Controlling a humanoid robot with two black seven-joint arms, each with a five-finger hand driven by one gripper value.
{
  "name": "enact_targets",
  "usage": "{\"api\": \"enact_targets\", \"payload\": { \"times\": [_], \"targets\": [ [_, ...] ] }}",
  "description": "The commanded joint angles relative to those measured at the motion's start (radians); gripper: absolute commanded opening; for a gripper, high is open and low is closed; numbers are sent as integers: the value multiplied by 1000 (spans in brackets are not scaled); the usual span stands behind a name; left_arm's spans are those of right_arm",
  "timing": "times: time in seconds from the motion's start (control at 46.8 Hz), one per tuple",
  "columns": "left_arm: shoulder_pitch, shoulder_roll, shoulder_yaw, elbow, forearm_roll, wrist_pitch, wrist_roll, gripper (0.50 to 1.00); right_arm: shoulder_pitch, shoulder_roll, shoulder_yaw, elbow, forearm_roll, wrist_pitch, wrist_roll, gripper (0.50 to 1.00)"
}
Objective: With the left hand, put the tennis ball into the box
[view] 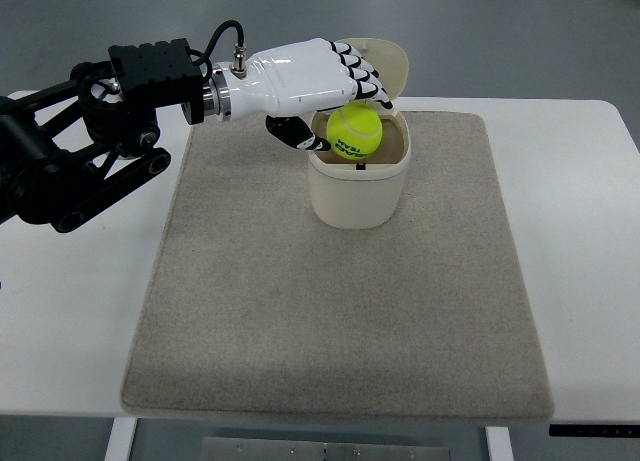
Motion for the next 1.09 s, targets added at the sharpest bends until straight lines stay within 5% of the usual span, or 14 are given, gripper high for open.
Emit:
{"api": "enact_targets", "payload": {
  "times": [0.0,0.193,0.556,0.963,1.07],
  "targets": [
    [0,2,14,-11,-1,1,0,941,0,0,0,0,0,0,0,915],
    [-9,74,66,-52,-116,1,-2,990,0,0,0,0,0,0,0,913],
    [5,245,85,-51,-726,0,-2,992,1,0,0,0,0,0,0,913],
    [68,203,77,291,-1464,-20,0,992,0,0,0,0,0,0,0,915],
    [69,196,82,328,-1656,-107,4,992,0,0,-2,0,0,0,0,915]
  ]
}}
